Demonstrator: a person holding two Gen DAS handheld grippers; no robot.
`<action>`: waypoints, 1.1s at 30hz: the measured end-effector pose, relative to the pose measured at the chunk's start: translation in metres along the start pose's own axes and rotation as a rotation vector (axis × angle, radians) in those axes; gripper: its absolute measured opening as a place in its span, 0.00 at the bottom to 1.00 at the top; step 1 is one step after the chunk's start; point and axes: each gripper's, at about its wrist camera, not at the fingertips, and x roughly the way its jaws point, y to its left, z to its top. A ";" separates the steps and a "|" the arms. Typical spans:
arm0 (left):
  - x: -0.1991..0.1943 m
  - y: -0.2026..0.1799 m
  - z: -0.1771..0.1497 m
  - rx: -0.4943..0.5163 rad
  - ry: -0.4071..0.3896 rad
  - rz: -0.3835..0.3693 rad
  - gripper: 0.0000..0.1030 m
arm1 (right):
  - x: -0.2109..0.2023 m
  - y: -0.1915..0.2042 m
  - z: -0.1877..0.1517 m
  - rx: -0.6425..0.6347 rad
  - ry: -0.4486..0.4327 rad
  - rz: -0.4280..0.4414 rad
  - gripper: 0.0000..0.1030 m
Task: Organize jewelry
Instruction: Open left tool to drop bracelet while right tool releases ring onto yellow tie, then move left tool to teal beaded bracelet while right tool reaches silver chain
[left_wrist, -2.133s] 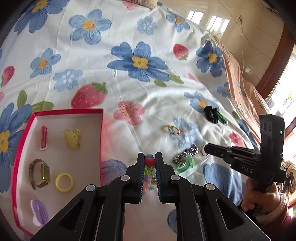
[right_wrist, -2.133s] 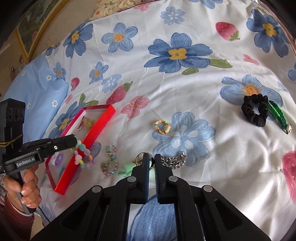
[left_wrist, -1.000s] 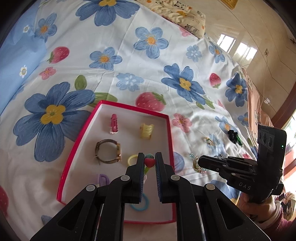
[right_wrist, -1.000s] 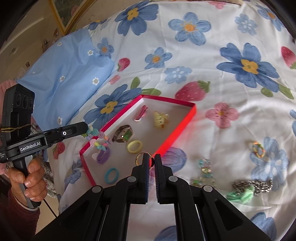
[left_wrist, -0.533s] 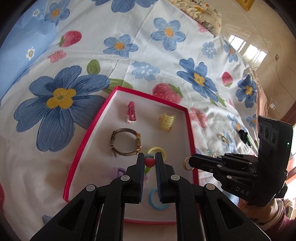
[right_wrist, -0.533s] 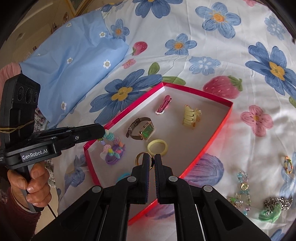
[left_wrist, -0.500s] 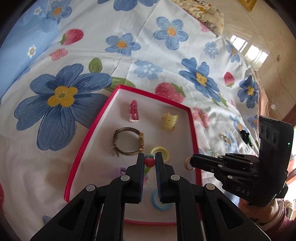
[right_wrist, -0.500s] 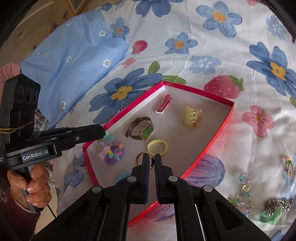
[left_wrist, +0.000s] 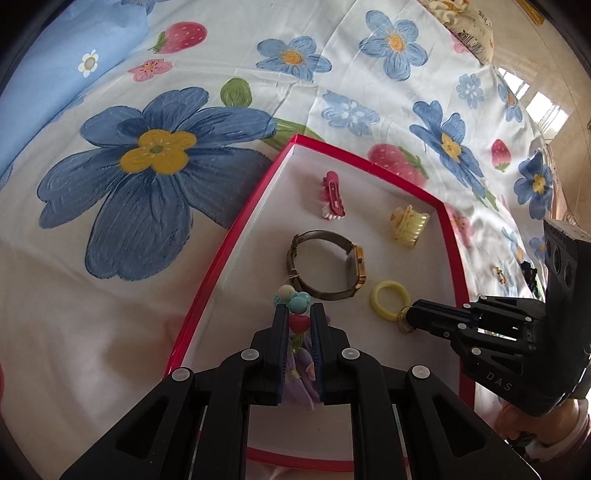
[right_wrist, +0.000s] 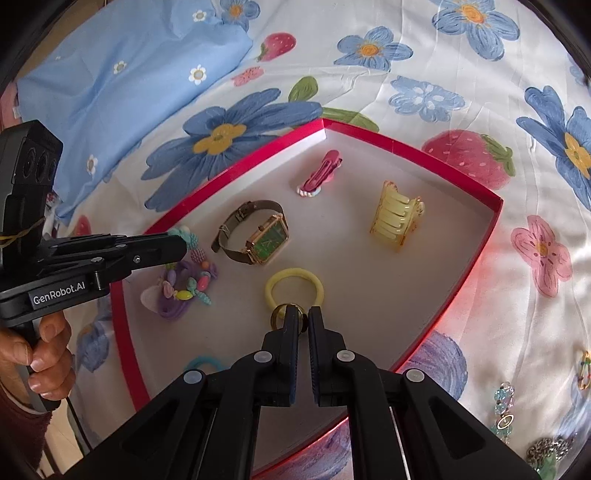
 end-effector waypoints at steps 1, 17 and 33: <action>0.002 -0.001 0.000 0.003 0.003 0.007 0.11 | 0.001 0.000 0.000 -0.005 0.002 -0.002 0.05; 0.006 -0.003 -0.003 0.006 0.019 0.059 0.21 | -0.003 -0.003 0.002 0.020 -0.010 0.029 0.10; -0.038 -0.023 -0.011 0.036 -0.049 0.087 0.49 | -0.071 -0.022 -0.016 0.135 -0.177 0.057 0.29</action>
